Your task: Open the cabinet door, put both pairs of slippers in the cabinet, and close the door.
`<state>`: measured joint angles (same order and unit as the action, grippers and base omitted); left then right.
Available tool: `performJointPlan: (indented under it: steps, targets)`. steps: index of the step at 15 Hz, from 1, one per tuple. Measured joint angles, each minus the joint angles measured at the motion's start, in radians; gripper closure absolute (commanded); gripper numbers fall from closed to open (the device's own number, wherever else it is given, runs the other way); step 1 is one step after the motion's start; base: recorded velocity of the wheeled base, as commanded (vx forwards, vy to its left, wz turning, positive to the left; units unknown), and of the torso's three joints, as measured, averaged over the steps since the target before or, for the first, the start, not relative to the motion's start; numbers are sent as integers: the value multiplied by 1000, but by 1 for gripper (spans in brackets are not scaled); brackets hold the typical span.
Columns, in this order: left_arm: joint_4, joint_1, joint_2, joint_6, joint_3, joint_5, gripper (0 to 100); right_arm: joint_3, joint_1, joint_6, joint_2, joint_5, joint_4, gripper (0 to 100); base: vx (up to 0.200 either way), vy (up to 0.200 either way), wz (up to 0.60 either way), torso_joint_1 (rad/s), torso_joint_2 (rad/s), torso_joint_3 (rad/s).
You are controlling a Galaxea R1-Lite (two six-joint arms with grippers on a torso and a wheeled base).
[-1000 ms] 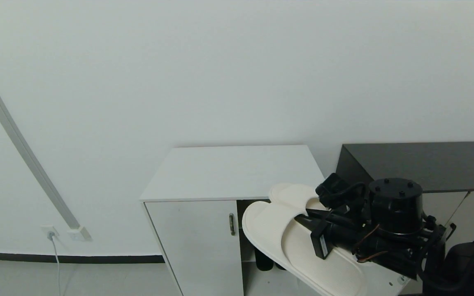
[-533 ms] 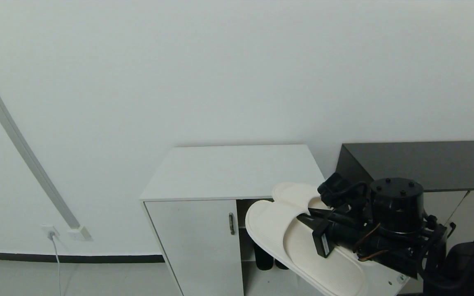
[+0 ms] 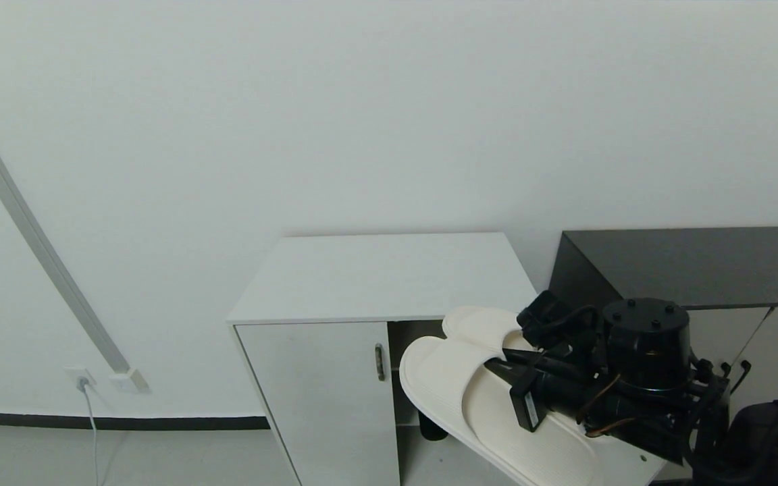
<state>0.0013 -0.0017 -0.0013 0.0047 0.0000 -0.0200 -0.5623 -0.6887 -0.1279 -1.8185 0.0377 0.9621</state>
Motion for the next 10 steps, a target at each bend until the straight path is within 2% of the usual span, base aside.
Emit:
performJointPlan:
  steps: [10]
  targets:
    - [0, 0, 0, -1, 0, 0, 100, 23, -4, -4, -3, -1, 35, 100, 0, 0, 0, -170, 395, 218]
